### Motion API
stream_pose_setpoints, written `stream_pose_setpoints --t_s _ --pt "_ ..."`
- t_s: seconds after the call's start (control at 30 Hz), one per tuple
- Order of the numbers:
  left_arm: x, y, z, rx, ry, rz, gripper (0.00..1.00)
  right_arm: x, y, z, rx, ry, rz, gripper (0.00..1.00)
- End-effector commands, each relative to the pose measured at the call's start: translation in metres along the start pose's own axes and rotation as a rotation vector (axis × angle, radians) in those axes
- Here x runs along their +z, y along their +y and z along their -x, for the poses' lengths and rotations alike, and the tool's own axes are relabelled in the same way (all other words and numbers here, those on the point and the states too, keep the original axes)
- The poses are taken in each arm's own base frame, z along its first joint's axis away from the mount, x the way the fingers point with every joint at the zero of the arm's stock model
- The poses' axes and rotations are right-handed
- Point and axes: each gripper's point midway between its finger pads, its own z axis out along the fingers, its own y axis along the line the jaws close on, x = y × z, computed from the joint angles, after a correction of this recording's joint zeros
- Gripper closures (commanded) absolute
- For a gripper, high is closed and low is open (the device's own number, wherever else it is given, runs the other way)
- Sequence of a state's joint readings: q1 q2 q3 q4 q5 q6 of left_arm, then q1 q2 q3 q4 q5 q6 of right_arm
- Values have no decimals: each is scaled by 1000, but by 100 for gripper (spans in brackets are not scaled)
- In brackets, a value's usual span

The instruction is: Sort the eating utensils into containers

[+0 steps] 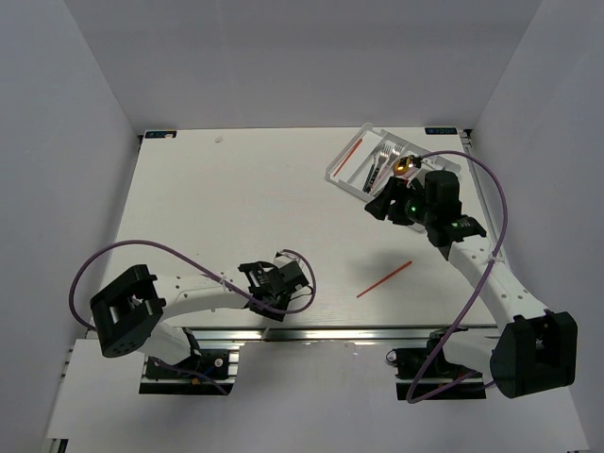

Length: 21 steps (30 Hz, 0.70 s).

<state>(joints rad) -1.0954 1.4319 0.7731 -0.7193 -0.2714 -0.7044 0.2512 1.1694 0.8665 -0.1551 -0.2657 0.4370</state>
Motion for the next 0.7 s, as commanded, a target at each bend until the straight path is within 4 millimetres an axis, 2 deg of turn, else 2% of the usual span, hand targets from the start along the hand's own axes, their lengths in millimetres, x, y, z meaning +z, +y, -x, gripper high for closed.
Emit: stream_pose_setpoints --t_s 0.0,0.13,0.27,0.3,0.33,0.43,0.5,0.6,0.63,0.67 --pt "3 -9 -3 -14 4 -42 52 2 4 1 -24 -12 30 33" --pt "11 -10 -12 -10 33 -46 56 4 4 1 -24 -13 31 33" --pt "19 -12 -17 -3 54 -42 64 5 3 1 -23 -10 31 33" --pt "20 -12 -19 -2 60 -44 68 5 4 0 -22 -8 34 33" --pt "24 -12 -23 1 75 -39 78 6 4 0 -22 -8 34 33" --pt "32 -13 -32 3 105 -42 91 7 4 -1 -23 -5 37 33" --pt "35 -12 -35 6 121 -30 97 6 4 -1 -24 -7 40 32" --pt "42 -8 -37 11 131 1 100 6 10 -1 -29 -22 86 23" --pt "43 -7 -34 12 120 14 100 7 9 -7 -24 -16 92 12" --pt "46 -6 -34 16 120 31 100 9 8 -10 -10 -13 94 11"
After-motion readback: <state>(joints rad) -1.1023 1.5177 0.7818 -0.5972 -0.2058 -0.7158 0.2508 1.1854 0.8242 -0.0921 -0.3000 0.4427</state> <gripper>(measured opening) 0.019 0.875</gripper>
